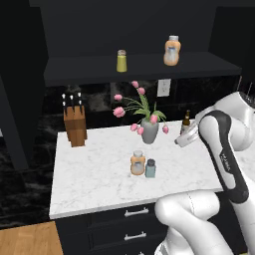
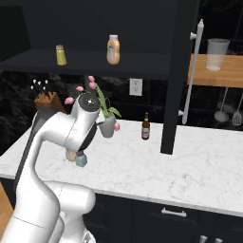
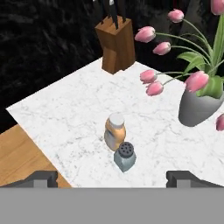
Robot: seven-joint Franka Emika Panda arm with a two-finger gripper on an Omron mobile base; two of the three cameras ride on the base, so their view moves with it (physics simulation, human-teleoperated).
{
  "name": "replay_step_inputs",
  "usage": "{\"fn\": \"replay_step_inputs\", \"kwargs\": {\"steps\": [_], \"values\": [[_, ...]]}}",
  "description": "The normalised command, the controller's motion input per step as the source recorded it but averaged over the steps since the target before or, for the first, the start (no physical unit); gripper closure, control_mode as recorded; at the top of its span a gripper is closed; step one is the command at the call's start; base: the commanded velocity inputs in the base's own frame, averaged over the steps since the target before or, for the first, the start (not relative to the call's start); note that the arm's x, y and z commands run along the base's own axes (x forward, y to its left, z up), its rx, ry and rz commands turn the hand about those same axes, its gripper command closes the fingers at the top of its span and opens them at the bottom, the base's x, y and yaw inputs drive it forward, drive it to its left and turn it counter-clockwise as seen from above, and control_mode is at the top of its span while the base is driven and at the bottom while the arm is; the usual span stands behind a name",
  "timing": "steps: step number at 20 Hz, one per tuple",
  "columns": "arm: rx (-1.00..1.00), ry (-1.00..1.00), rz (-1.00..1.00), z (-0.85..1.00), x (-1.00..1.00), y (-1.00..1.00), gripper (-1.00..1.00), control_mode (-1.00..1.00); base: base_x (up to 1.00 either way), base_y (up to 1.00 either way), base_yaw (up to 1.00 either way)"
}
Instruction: Put the shaker and condiment bottle from the counter next to their counterparts in the cabinet.
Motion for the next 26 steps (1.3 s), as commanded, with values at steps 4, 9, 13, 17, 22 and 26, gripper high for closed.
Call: {"fn": "replay_step_inputs", "kwargs": {"steps": [4, 9, 13, 17, 22, 26], "values": [[0.09, -0.13, 0.14, -0.52, -0.38, -0.38, -1.0, -1.0, 0.0, 0.0, 0.0], [0.02, -0.01, 0.0, -0.06, -0.01, -0.1, -1.0, -1.0, 0.0, 0.0, 0.0], [0.0, -0.15, 0.02, -0.39, -0.05, 0.0, -1.0, -1.0, 0.0, 0.0, 0.0], [0.03, -0.05, 0.05, -0.42, -0.03, 0.0, -1.0, -1.0, 0.0, 0.0, 0.0], [0.08, 0.0, 0.02, -0.42, 0.0, 0.0, -1.0, -1.0, 0.0, 0.0, 0.0], [0.13, 0.0, 0.02, -0.66, 0.0, 0.0, -1.0, -1.0, 0.0, 0.0, 0.0]]}}
